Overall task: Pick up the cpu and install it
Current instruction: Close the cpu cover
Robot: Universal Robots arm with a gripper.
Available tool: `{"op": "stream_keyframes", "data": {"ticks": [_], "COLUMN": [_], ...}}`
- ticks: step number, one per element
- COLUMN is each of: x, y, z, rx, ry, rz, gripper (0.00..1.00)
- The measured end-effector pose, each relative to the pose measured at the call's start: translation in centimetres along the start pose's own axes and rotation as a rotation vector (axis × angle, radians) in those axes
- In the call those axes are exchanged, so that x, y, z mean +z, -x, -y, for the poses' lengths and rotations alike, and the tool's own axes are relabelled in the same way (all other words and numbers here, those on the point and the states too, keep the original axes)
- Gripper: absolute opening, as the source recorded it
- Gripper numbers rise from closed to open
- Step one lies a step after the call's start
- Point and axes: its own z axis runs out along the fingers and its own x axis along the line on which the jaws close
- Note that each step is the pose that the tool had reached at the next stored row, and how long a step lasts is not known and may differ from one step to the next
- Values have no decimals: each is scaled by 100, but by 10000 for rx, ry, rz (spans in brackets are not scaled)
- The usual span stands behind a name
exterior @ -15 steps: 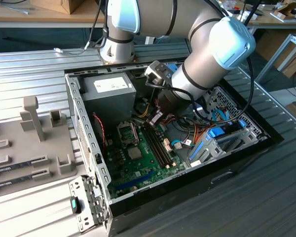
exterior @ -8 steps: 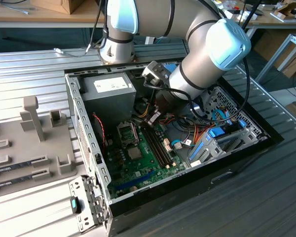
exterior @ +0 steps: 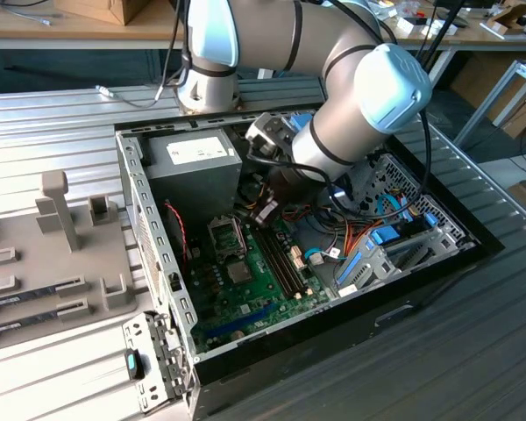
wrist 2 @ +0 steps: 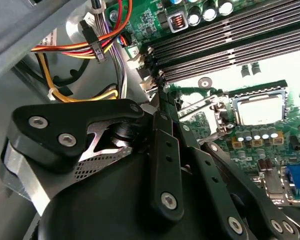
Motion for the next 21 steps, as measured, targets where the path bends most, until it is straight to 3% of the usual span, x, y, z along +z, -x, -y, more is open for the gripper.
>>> {"op": "stream_keyframes", "data": {"ticks": [6, 14, 21], "x": [49, 73, 71], "y": [12, 14, -19], "z": [-5, -72, -46], "rx": [-23, -35, -37], "ry": [90, 136, 143], "rz": [63, 95, 100], "gripper": [11, 11, 11]}}
